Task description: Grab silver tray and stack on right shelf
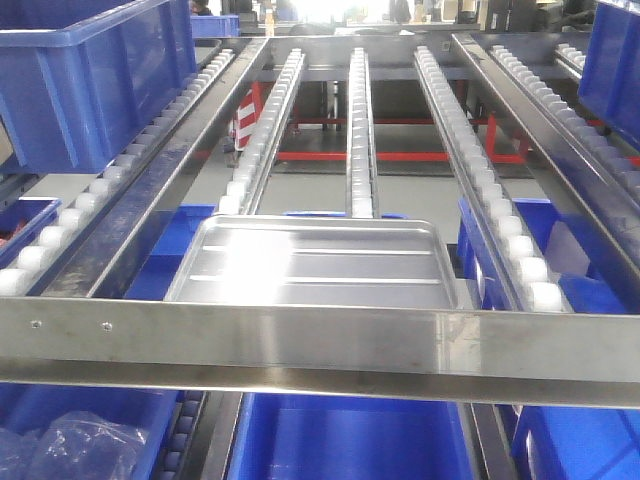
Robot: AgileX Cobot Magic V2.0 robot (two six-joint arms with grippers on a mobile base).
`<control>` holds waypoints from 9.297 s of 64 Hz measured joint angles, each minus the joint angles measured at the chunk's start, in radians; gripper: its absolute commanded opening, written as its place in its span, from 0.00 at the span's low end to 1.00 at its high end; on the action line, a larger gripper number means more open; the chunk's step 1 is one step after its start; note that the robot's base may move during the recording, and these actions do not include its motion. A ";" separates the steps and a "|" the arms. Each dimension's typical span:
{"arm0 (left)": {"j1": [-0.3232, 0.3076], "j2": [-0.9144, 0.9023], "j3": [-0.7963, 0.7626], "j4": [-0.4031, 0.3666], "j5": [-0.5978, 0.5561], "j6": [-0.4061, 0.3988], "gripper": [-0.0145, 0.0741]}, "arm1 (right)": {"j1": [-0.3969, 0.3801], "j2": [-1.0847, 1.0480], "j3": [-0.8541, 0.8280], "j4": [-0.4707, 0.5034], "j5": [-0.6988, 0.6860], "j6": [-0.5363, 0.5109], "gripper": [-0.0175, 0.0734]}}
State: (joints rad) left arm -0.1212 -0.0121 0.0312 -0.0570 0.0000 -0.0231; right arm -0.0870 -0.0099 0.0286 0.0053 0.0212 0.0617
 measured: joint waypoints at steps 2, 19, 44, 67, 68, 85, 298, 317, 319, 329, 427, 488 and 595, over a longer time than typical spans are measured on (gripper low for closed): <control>0.000 0.000 0.000 0.000 -0.006 0.000 0.06 | 0.000 0.000 0.000 0.000 -0.005 0.000 0.25; 0.000 0.000 0.000 -0.004 -0.108 0.000 0.06 | 0.000 0.000 0.000 0.000 -0.127 0.000 0.25; 0.000 0.280 -0.566 0.079 0.278 0.000 0.06 | 0.000 0.182 -0.463 0.002 0.114 0.000 0.26; 0.000 0.654 -0.749 0.004 0.538 0.119 0.12 | 0.161 0.434 -0.547 0.004 0.290 0.000 0.60; 0.000 0.664 -0.753 -0.013 0.546 0.137 0.15 | 0.169 0.440 -0.548 0.004 0.292 0.000 0.61; -0.067 0.772 -0.782 -0.243 0.599 0.276 0.50 | 0.363 0.610 -0.577 0.072 0.296 0.000 0.67; -0.406 1.934 -1.481 0.197 0.818 -0.437 0.06 | 0.507 1.796 -1.261 -0.079 0.644 0.381 0.25; -0.479 1.702 -1.486 0.207 0.934 -0.437 0.06 | 0.524 1.578 -1.257 -0.075 0.775 0.383 0.25; -0.488 1.678 -1.474 0.207 0.944 -0.437 0.06 | 0.531 1.556 -1.249 -0.075 0.785 0.387 0.25; -0.540 1.551 -1.387 0.211 0.969 -0.470 0.06 | 0.575 1.431 -1.182 -0.075 0.821 0.391 0.25; -0.703 1.417 -1.196 0.222 0.957 -0.651 0.06 | 0.623 1.213 -1.037 -0.056 0.923 0.421 0.25; -0.703 1.418 -1.196 0.222 0.961 -0.651 0.06 | 0.623 1.213 -1.037 -0.054 0.921 0.421 0.25; -0.705 1.420 -1.196 0.220 0.961 -0.651 0.06 | 0.623 1.212 -1.037 -0.054 0.931 0.421 0.25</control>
State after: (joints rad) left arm -0.8263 1.4076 -1.1650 0.1630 0.9613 -0.6739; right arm 0.5358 1.2020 -1.0080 -0.0492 0.9520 0.4824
